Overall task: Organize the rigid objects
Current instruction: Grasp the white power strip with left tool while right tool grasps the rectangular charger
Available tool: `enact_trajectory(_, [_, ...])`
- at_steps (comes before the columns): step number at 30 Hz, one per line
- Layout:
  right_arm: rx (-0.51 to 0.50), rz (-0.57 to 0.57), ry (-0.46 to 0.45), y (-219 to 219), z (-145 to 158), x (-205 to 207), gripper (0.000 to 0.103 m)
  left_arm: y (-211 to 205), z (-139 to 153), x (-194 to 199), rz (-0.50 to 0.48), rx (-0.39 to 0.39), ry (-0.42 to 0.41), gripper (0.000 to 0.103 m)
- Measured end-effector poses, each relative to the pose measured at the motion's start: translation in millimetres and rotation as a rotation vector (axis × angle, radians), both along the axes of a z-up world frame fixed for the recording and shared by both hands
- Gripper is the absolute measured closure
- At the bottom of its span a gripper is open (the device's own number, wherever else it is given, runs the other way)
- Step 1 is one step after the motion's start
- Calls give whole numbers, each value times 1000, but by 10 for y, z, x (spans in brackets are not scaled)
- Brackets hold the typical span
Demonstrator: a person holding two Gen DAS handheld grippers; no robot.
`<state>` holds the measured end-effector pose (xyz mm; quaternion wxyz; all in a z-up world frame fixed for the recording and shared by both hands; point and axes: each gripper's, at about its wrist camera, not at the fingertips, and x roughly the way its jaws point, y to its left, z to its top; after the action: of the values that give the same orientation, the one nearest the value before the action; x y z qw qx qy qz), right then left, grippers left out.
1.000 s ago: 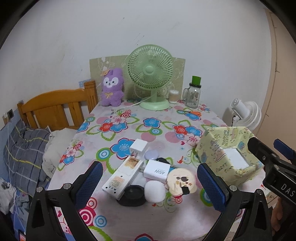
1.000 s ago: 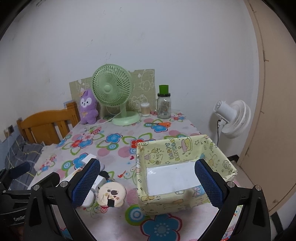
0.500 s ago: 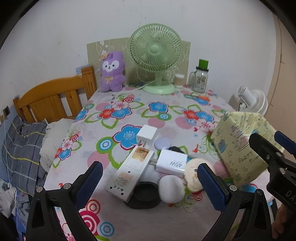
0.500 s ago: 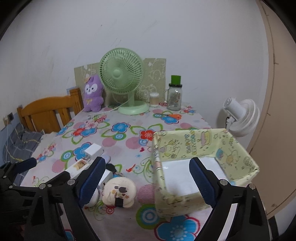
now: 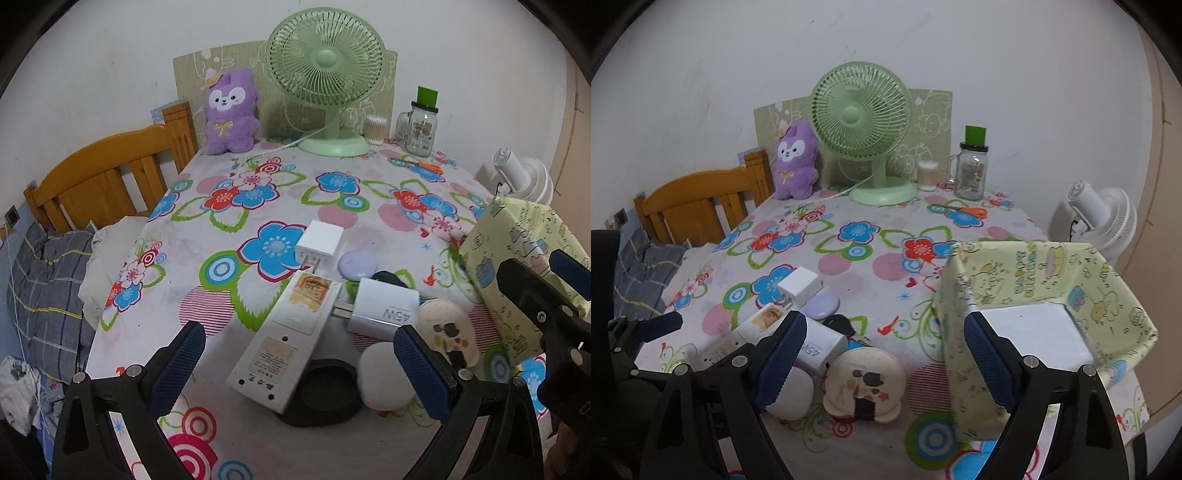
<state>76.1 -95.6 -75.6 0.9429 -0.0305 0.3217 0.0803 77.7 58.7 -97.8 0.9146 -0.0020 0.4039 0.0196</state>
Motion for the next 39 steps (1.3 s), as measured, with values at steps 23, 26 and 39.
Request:
enact_trajectory(23, [-50,61,140,528,-410,408,14,208,-376,379,-47,25,121,17])
enact_trajectory(26, [-48,56,170,535,-475,466,14,177,-430,416,-66,35,139,21])
enact_trajectory(39, [-21,63,269,627,-684,635,14,181,-483,440,-156,-30,147,48])
